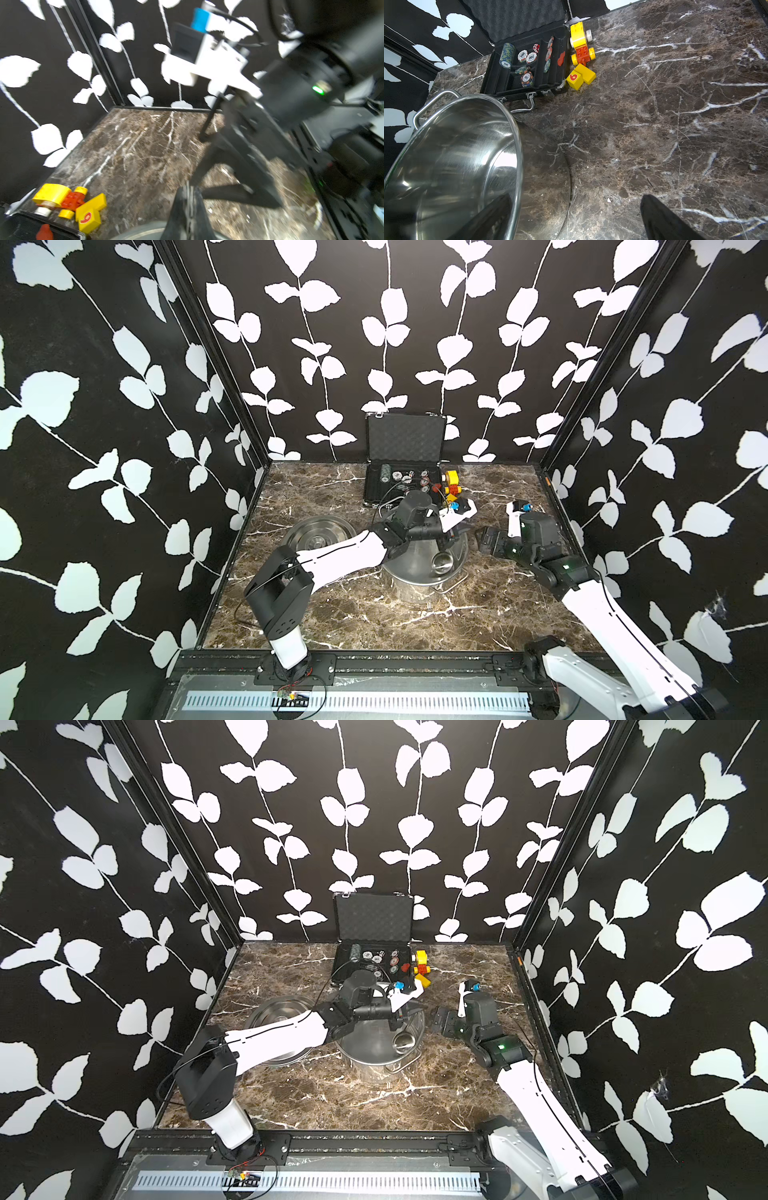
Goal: Stir the soup with a spoon
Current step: Stir the soup in the pan with a stick.
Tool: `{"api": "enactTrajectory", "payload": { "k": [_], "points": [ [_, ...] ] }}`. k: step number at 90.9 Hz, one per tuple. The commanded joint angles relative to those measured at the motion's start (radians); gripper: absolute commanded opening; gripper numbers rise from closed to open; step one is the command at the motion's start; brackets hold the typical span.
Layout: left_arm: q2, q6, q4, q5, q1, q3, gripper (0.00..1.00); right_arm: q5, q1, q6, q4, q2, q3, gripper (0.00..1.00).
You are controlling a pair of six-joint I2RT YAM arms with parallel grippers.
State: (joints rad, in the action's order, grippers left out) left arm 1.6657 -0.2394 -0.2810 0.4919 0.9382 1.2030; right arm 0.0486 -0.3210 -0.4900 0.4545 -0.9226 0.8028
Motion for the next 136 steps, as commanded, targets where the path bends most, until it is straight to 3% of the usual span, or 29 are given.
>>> {"api": "enactTrajectory", "payload": {
  "k": [1,22,49,65,93,114,136],
  "points": [
    [-0.117,-0.072,0.045,0.03,0.054,-0.048,0.0,-0.002,-0.004,0.001,-0.021,-0.001,-0.006,0.99],
    [-0.244,-0.043,0.046,-0.017,0.088,-0.181,0.0,0.006,-0.004,-0.004,-0.024,-0.001,-0.005,0.99],
    [-0.431,-0.032,0.042,-0.231,0.076,-0.351,0.0,0.001,-0.005,-0.014,-0.019,0.021,-0.018,0.99],
    [-0.524,0.112,-0.069,-0.232,-0.064,-0.457,0.0,0.01,-0.006,-0.016,-0.019,0.014,-0.011,0.99],
    [-0.65,0.226,-0.089,-0.309,-0.229,-0.547,0.0,0.008,-0.005,-0.015,-0.013,0.018,-0.006,0.99],
    [-0.553,0.226,-0.021,-0.39,-0.295,-0.432,0.0,0.022,-0.005,-0.014,-0.028,-0.006,0.003,0.99],
    [-0.328,0.185,0.014,-0.331,-0.303,-0.234,0.0,0.021,-0.006,-0.007,-0.026,-0.006,0.005,0.99]
  ]
}}
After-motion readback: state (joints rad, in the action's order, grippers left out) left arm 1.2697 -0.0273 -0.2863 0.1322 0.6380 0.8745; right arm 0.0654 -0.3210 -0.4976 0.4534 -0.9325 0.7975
